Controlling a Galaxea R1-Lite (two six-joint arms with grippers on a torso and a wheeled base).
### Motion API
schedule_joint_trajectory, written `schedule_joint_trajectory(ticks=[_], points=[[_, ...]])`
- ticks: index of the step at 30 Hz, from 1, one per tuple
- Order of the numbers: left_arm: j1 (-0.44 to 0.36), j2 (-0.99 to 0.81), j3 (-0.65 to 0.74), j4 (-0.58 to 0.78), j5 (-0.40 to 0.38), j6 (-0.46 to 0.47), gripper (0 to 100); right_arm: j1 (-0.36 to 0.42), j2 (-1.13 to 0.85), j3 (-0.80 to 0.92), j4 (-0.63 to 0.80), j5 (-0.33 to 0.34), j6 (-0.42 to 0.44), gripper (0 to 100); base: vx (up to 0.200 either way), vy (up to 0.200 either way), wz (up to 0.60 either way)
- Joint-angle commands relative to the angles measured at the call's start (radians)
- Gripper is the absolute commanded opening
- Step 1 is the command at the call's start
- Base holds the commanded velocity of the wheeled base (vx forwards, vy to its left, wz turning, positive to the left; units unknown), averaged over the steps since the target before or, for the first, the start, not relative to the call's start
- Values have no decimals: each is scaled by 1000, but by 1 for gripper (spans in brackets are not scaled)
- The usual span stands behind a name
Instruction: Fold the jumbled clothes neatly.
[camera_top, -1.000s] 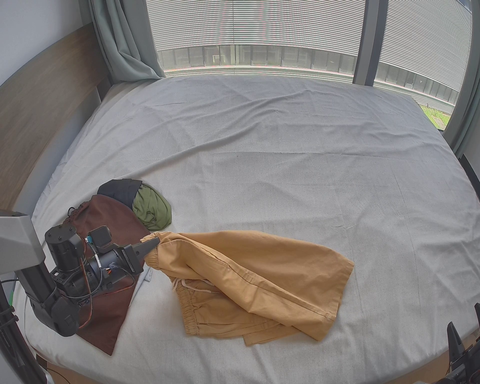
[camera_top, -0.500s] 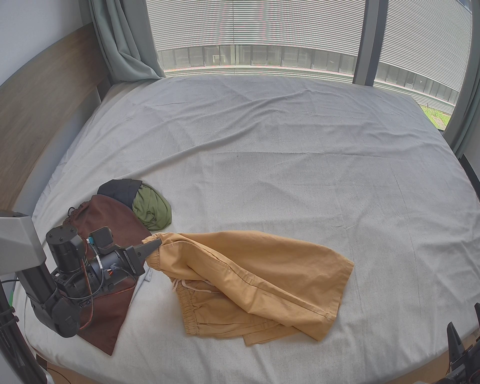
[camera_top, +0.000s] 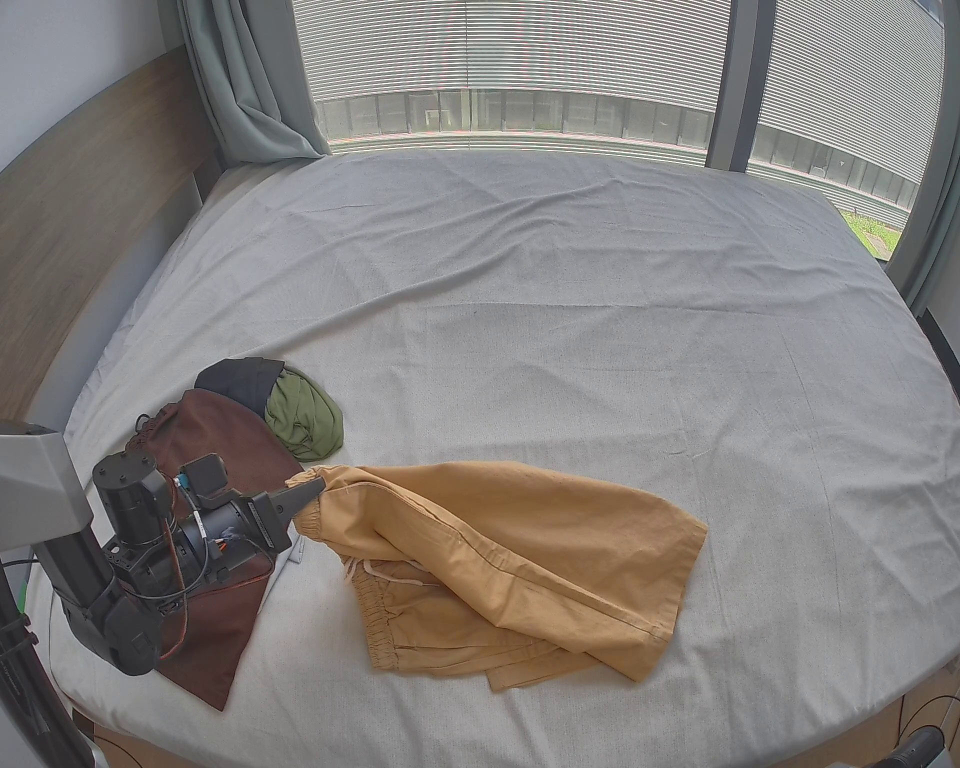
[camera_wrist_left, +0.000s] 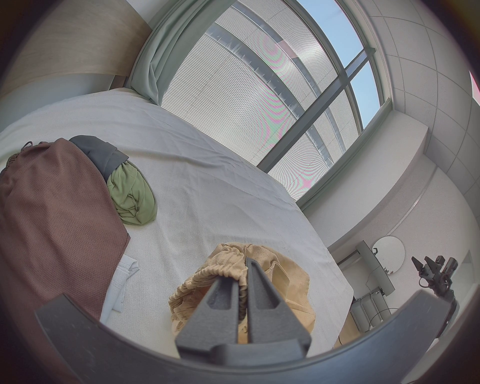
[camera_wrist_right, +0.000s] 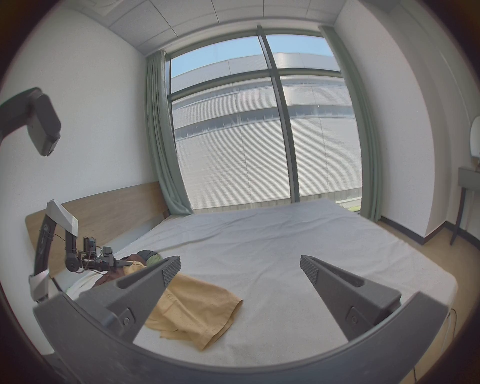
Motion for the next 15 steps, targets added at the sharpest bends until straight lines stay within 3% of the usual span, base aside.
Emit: schedule_joint_trajectory(ticks=[1, 11, 15], points=[[-3, 1, 0, 0, 0, 0, 0, 38, 197, -27, -5, 32, 31, 100, 0, 0, 0], [-7, -1, 0, 0, 0, 1, 0, 39, 447, -25, 13, 38, 16, 100, 0, 0, 0], [-7, -1, -5, 0, 0, 0, 0, 44, 513, -33, 9, 86, 14, 100, 0, 0, 0]])
